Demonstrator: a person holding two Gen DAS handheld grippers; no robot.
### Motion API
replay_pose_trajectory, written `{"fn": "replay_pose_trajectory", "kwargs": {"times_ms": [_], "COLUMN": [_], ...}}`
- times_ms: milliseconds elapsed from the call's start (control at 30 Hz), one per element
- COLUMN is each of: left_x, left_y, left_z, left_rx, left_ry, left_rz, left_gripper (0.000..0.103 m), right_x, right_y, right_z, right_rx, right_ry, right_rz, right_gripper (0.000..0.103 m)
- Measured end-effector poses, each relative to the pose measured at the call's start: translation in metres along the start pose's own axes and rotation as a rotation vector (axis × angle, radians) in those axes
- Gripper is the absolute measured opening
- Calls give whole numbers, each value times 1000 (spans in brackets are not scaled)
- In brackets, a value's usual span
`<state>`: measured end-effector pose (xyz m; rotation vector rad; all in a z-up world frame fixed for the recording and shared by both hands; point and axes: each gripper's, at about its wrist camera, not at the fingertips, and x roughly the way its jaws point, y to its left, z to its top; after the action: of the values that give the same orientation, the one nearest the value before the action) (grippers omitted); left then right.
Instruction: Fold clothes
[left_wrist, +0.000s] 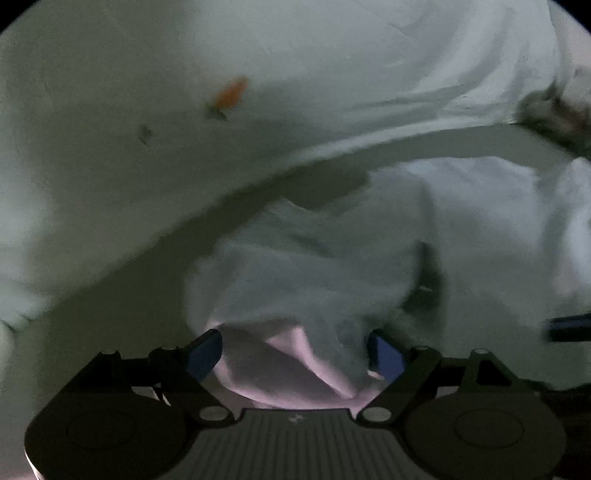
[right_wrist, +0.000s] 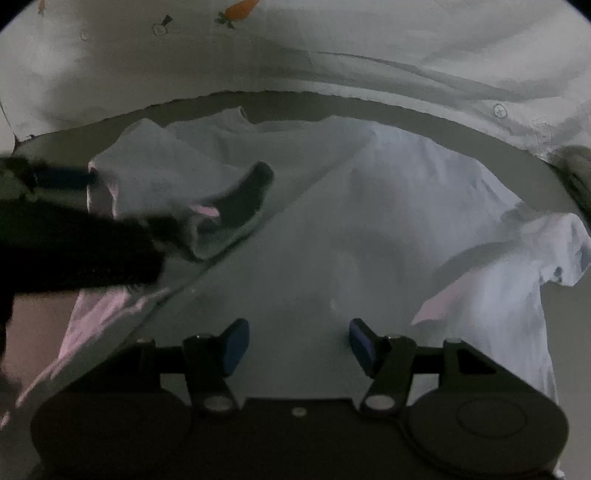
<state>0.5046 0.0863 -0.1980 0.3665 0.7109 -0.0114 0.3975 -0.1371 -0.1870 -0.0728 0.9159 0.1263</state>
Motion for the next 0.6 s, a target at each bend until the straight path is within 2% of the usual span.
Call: {"fn": "replay_pose_trajectory", "kwargs": {"times_ms": [33, 300, 400, 500, 567, 600], "left_x": [0, -3, -4, -5, -6, -6], "left_y": [3, 77, 104, 132, 150, 151], "left_z": [0, -16, -22, -28, -32, -35], "left_rx": [3, -159, -220, -281, -321, -331], "left_ry": [-4, 65, 91, 117, 134, 142], "left_rz": [26, 204, 270, 337, 381, 376], "left_gripper": [87, 87, 87, 87, 87, 87], "right_x": [0, 4, -2, -14, -16, -16], "right_y": [-1, -3, 3, 20, 39, 49], "right_z": [0, -3, 1, 9, 12, 13], "right_rx": [-1, 0, -12, -102, -225, -289], "right_ry": [0, 6, -44, -150, -196, -213], "right_rz": [-4, -17, -11, 10, 6, 2], "right_gripper": [61, 62, 61, 59, 46, 42]}}
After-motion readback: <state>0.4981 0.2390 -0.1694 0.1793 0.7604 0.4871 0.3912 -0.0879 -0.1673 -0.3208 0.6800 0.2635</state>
